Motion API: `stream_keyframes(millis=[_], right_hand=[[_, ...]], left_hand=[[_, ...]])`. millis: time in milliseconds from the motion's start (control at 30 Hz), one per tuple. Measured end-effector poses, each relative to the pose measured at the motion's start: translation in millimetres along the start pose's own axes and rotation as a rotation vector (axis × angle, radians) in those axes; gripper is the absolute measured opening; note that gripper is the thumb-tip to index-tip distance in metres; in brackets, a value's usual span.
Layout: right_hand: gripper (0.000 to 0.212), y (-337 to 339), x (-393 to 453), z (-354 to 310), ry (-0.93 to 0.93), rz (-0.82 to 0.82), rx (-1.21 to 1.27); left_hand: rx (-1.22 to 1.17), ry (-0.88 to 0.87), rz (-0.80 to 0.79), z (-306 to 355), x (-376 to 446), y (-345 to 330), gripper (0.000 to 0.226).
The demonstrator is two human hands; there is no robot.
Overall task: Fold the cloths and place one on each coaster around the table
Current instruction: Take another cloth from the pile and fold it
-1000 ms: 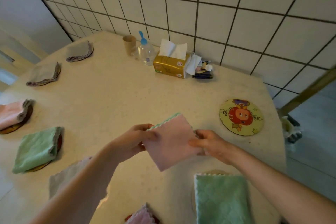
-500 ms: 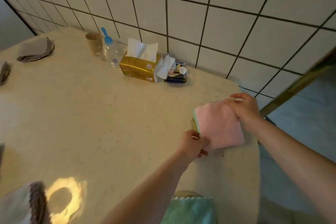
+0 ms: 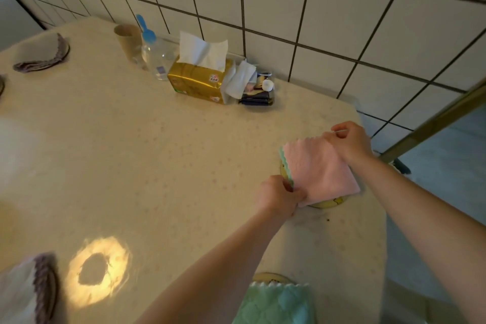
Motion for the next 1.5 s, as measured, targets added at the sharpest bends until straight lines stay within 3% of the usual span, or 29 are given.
stream_keyframes(millis=[267,433,567,667,867,1000,1100,1167,1300,1433,1500], right_hand=[[0.037,18,-44,9,0.064,0.026,-0.103],[0.035,19,-58,1,-0.072,-0.093,-0.232],[0.052,17,-55,-4,-0.24,-0.167,-0.258],[0.065,16,-54,-11,-0.307,-0.185,-0.244],[0.082,15,-52,-17,-0.398,-0.249,-0.078],[0.071,21,-50,-14,-0.391,-0.245,-0.01],[0.05,30,-50,-5,-0.407,-0.246,0.129],[0.047,35,-51,1,-0.438,-0.246,0.215],[0.043,36,-62,14,-0.589,-0.279,0.53],[0.031,26,-75,34,-0.736,-0.267,0.739],[0.021,23,-82,34,-0.757,-0.273,0.819]], left_hand=[[0.098,0.005,0.16,-62,-59,37,0.021],[0.096,0.078,0.306,-116,-125,50,0.033],[0.01,0.171,0.339,-146,-165,44,0.033],[-0.049,0.259,0.307,-155,-178,33,0.026],[0.075,0.314,0.242,-153,-188,22,0.025],[0.063,0.317,0.199,-147,-185,24,0.024],[0.098,0.201,0.112,-143,-183,18,0.014],[0.119,0.117,0.095,-140,-182,18,0.01],[-0.129,0.083,-0.077,-140,-178,25,0.024],[-0.472,0.171,-0.247,-146,-170,31,0.04],[-0.536,0.197,-0.291,-149,-164,35,0.046]])
Point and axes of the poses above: each hand's wrist, its own x-axis towards the middle knuckle, its own y-axis out of the back of the hand, z = x × y, the point moved 1 cm from there along x, towards the middle knuckle, and after that the axes turned 4 degrees about x, right-handed, at the moved point
